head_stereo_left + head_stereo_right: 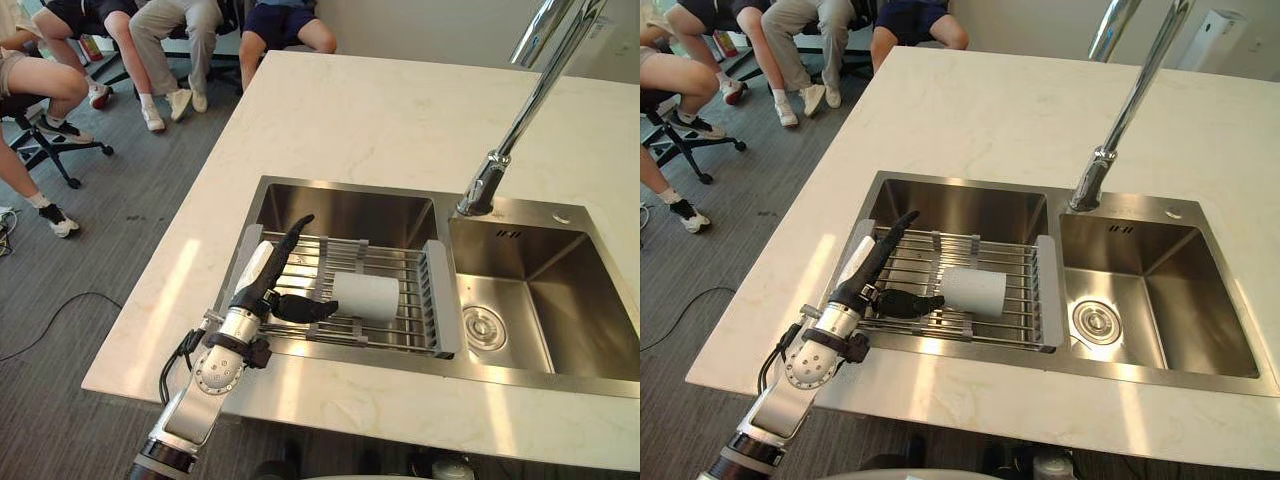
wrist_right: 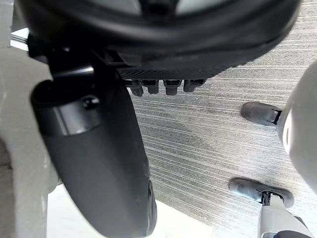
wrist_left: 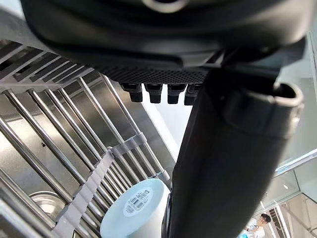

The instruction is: Walk over to the sink, pick up the cup, carry it to the dishwasher, place the cup inside the dishwasher, then close the dishwasher door

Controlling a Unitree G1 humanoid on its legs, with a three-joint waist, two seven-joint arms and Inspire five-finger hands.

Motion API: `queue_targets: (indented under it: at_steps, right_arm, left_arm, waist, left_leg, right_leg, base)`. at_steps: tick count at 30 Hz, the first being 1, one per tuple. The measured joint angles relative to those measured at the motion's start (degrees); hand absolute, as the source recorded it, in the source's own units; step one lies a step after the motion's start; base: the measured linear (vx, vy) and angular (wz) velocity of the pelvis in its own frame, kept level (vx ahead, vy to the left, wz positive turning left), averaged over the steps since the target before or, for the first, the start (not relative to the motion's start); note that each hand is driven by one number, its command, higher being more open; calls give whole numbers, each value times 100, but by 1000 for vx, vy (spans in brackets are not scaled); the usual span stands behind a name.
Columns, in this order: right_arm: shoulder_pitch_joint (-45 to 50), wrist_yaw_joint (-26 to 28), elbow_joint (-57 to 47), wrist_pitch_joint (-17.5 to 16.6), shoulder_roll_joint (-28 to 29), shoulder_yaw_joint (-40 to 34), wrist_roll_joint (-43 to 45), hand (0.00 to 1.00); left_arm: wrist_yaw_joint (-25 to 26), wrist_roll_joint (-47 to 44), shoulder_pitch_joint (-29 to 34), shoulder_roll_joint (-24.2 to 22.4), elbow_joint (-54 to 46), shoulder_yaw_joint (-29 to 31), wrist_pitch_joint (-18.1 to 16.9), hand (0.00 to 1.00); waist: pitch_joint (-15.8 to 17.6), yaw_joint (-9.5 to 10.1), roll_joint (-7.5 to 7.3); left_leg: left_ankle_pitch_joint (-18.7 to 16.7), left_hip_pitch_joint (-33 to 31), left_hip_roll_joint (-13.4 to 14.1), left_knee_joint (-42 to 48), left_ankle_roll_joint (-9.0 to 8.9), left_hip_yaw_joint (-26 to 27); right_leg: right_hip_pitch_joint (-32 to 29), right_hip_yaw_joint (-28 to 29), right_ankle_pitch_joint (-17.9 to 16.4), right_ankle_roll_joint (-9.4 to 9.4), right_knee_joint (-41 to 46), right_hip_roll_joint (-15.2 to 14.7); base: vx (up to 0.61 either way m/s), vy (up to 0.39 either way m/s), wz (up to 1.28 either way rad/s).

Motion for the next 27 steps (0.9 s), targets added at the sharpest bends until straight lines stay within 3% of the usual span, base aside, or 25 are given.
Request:
queue_targets:
  at_steps: [4, 27]
  right_arm:
    - [6, 13, -3, 0, -2, 0, 0, 100]
    - [105, 22, -300, -1, -18, 4, 10, 100]
  left_arm:
    - [-66, 279, -129, 82, 228, -142, 67, 100]
    - [-76, 1529, -930, 440, 146, -631, 104, 100]
  waist:
    - [2, -98, 6]
    - [60, -161, 104]
  left_leg:
    - [48, 8, -26, -45, 14, 2]
    - [161, 46, -71, -214, 37, -58]
  right_leg:
    - [-5, 4, 46, 16, -30, -25]
    - [0, -50, 75, 33, -73, -66]
  base:
    - [-35, 21, 0]
    - [-5, 3, 1]
